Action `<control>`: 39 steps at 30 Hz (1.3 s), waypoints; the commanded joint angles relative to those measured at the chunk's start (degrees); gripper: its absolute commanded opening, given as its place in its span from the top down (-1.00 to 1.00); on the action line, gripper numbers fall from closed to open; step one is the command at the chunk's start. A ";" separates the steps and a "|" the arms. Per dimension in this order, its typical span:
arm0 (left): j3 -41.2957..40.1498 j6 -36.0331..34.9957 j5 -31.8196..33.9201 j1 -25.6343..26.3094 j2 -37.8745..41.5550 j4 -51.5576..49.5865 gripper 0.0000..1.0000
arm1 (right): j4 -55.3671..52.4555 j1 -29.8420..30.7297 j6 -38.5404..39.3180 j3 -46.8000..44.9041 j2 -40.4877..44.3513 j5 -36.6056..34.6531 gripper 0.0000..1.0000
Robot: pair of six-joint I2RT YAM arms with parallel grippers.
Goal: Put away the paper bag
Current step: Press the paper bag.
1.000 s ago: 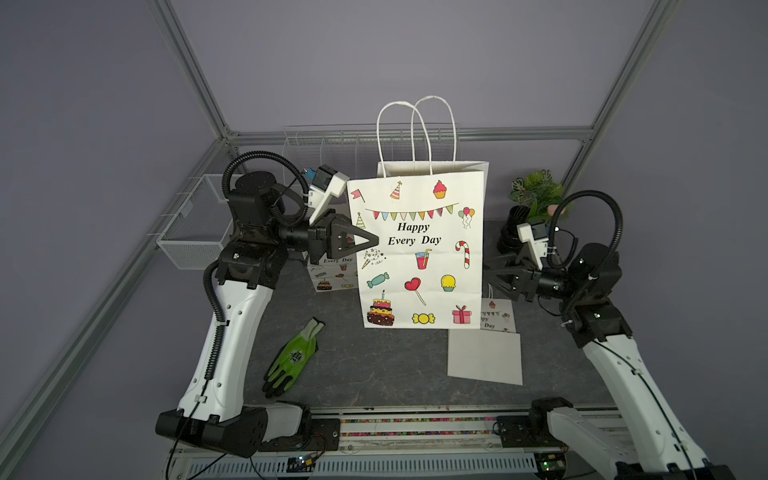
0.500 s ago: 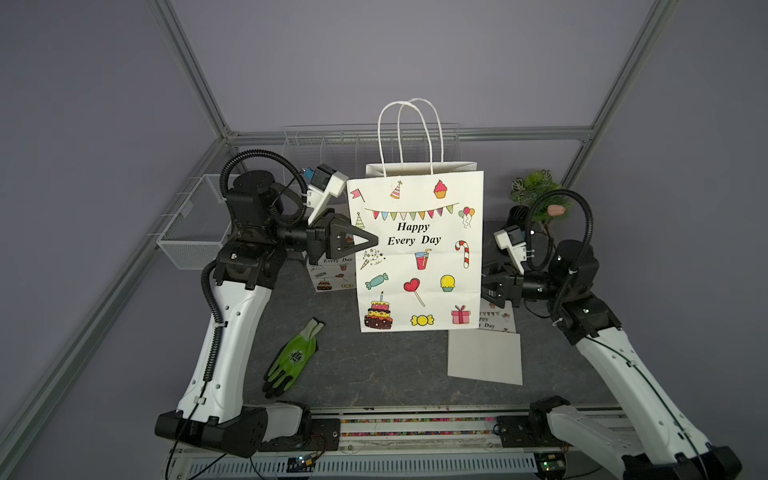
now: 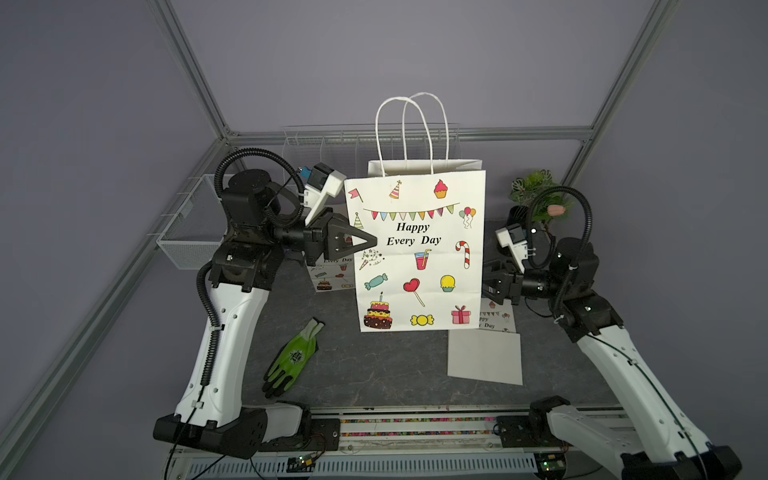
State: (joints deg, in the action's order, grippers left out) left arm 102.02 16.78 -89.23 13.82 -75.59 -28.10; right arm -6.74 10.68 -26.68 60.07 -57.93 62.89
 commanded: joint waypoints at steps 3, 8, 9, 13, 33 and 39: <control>0.74 -1.83 -2.60 -0.29 1.83 -0.32 1.00 | 8.95 -4.14 -6.88 -2.72 -0.29 2.12 -0.34; 0.81 -2.06 -2.70 -0.32 1.53 -0.54 1.00 | 11.98 -2.93 -8.46 -2.90 0.14 3.75 -0.29; 0.99 -2.35 -2.66 -0.29 1.41 -0.89 1.00 | 12.17 -1.91 -8.26 -2.65 0.19 4.13 -0.30; 2.00 -3.39 -2.79 -0.03 0.55 -2.14 1.00 | 8.22 4.04 -4.04 -0.33 -0.24 4.69 -0.30; 1.28 -3.40 -2.22 1.10 -1.07 -2.53 1.00 | 8.54 7.74 -4.36 7.21 -3.90 3.29 0.06; -0.23 -3.72 -1.49 1.01 -2.75 -2.49 1.00 | 7.47 7.94 -3.24 7.43 -2.49 3.47 0.19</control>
State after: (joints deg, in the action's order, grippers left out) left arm 102.65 14.46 -89.43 14.63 -77.41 -30.13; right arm -0.01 18.15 -30.59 66.65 -61.63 65.63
